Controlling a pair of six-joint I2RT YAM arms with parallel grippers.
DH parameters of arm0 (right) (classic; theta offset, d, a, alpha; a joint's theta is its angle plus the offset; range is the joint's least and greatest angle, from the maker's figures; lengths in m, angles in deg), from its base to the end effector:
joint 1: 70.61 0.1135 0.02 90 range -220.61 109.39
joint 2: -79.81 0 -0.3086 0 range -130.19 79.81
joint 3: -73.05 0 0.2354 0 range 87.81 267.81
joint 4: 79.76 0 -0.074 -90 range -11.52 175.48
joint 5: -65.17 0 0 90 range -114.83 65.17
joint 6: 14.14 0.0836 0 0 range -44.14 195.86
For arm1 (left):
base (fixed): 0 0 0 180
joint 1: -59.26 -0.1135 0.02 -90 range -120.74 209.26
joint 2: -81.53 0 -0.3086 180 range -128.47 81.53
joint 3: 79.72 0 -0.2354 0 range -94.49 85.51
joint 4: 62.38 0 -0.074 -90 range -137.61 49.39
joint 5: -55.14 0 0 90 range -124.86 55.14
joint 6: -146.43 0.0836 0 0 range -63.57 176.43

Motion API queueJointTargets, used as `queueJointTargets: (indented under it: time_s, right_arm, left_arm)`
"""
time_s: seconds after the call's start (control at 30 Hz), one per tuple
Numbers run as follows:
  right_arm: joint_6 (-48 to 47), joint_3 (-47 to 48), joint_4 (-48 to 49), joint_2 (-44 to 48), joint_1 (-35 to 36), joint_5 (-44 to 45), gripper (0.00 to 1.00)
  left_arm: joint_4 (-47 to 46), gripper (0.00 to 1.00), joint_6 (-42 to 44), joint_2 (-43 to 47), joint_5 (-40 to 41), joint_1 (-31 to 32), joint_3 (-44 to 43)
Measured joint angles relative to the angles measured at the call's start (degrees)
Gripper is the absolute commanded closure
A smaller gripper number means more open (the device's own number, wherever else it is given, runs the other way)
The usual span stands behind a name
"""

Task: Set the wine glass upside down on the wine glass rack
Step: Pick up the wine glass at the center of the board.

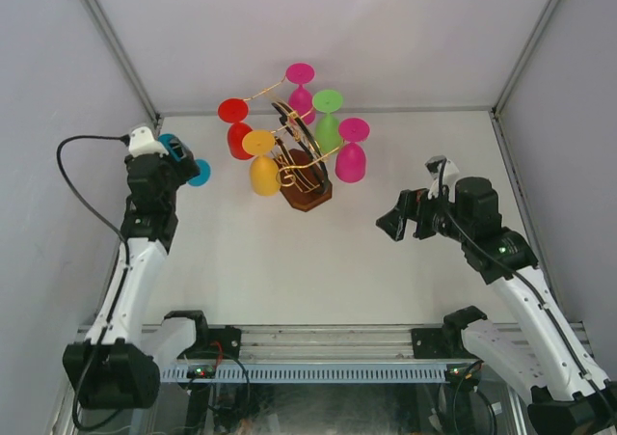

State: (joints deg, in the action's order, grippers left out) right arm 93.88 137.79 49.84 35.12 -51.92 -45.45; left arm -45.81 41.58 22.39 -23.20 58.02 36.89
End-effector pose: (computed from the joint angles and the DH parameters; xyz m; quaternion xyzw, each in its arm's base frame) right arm 0.1356 0.0770 0.3343 -0.0940 0.8530 0.3015 0.4155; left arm 0.2483 0.0223 0.3626 -0.1715 0.7583 0.0046 0.6289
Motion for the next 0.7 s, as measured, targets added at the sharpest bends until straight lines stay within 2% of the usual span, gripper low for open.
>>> queueJointTargets:
  time_s: [0.37, 0.7]
  right_arm:
    - [-0.1, 0.0, -0.9, 1.0, -1.1, -0.5, 0.0]
    - [2.2, 0.0, 0.4, 5.9, -1.4, -1.8, 0.02]
  left_arm:
    - [13.9, 0.36, -0.9, 15.6, 0.2, 2.9, -0.9]
    - [26.6, 0.37, 2.6, 22.4, -3.2, 9.8, -10.4]
